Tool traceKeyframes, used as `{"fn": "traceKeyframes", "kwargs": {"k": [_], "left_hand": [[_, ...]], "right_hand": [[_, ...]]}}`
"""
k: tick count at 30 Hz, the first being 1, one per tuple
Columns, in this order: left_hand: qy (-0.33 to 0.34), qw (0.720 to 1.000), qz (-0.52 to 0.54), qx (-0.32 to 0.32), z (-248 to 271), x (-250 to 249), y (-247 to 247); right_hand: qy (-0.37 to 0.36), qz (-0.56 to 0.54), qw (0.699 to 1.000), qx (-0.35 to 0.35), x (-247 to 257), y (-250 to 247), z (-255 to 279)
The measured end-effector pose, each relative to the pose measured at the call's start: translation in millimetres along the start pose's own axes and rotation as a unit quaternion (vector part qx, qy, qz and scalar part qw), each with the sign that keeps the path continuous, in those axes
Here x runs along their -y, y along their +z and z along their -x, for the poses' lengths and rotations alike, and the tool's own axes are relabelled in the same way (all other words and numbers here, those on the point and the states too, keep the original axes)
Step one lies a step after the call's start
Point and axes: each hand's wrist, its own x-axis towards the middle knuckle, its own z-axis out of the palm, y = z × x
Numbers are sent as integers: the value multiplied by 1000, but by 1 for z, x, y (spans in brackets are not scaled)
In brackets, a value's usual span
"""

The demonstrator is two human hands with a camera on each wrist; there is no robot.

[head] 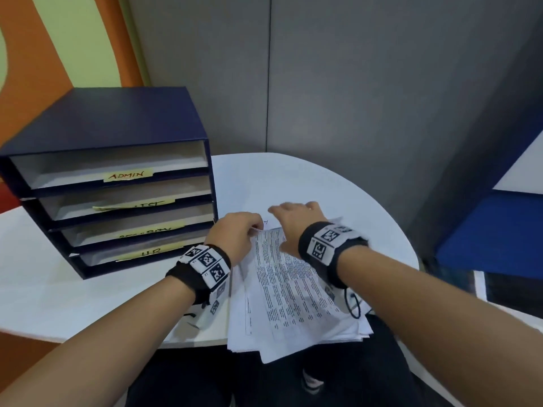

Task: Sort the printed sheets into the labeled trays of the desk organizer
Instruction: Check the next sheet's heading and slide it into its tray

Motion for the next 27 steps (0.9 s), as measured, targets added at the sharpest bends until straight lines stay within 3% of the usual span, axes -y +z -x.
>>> {"fn": "traceKeyframes", "kwargs": {"k": [4, 8, 10, 12, 14, 16, 23, 27], "left_hand": [[6, 998, 55, 29, 5, 1, -4], [-85, 984, 153, 37, -7, 5, -5], [-116, 987, 105, 44, -21, 6, -4], [-139, 984, -2, 113, -35, 6, -1], [-147, 966, -108, 184, -46, 2, 2], [-161, 954, -153, 203, -51, -6, 2], [-150, 973, -135, 108, -50, -5, -1], [-131, 990, -51, 27, -36, -4, -4]], "right_hand": [[16, 2, 999, 38, 10, 20, -5], [19, 9, 998, 58, 13, 22, -8], [23, 6, 998, 60, 15, 22, -8], [29, 0, 998, 61, 14, 25, -9], [33, -4, 998, 56, 12, 27, -8], [33, -9, 998, 54, 9, 30, -8], [26, -34, 998, 41, 5, 34, -8], [32, -116, 992, -28, 2, 40, -6]]}}
